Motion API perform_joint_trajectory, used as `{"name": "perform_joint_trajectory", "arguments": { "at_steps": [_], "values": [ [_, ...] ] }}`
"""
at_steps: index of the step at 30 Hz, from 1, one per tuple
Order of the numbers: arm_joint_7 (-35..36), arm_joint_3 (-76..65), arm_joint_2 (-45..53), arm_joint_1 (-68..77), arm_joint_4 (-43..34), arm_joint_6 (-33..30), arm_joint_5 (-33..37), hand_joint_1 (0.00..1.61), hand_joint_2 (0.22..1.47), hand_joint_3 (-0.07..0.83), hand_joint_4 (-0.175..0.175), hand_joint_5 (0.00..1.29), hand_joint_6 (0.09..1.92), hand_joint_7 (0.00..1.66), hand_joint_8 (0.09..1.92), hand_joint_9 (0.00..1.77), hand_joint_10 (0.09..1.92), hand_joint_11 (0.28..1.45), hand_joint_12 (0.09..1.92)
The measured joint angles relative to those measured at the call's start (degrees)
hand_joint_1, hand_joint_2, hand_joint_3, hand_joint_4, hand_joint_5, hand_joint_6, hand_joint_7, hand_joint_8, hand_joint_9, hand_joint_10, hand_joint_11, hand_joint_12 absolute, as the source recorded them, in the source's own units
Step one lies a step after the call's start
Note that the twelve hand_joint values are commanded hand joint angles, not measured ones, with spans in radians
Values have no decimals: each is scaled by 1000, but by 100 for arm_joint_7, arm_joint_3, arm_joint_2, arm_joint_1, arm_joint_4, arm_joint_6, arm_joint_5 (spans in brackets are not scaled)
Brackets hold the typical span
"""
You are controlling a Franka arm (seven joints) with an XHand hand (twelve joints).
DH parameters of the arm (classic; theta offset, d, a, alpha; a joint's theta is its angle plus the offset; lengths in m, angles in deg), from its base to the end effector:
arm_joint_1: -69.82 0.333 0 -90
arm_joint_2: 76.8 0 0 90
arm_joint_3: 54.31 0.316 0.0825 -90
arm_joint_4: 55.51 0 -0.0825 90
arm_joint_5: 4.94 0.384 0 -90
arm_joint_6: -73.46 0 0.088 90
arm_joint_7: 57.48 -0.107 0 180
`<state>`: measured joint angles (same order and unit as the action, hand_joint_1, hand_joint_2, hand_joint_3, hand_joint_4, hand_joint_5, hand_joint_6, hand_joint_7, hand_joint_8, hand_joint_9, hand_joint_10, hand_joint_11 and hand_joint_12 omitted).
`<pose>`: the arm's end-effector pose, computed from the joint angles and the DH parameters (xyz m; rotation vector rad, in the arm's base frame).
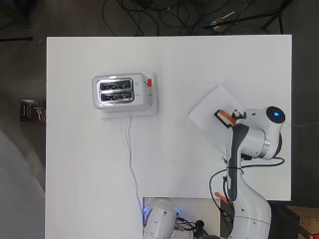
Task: Teleoperate dual arm-hand system to toast a bread
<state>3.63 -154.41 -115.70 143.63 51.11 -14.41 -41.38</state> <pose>0.4243 -0.3659 0.3714 -2.5970 -1.1350 0.3576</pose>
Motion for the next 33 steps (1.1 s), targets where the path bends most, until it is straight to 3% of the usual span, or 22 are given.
{"name": "perform_joint_trajectory", "arguments": {
  "at_steps": [3,5,9,14,18,23,33],
  "values": [
    [-40,0,-14,-92,44,-139,77,1217,1204,1,-175,631,1364,1012,1053,1351,179,719,408],
    [-19,37,-27,-160,68,-167,15,1220,1198,1,-175,636,1375,1031,1006,1393,97,738,401],
    [8,606,-91,-460,136,-299,207,1217,1208,3,-175,638,1309,989,1137,1467,87,674,745],
    [0,1998,-139,-600,21,-359,709,1177,1286,1,-175,510,1459,850,1378,1409,87,626,895],
    [96,2837,-45,-280,-39,-385,1150,1195,1252,0,-175,573,1382,905,1295,1411,87,628,817],
    [320,3021,264,476,82,-584,1277,1218,1208,-2,-175,640,1306,994,1128,1399,87,660,578],
    [648,2129,656,3601,-155,-741,990,1223,1197,0,-175,656,1292,1018,1080,1413,87,715,369]
  ]
}}
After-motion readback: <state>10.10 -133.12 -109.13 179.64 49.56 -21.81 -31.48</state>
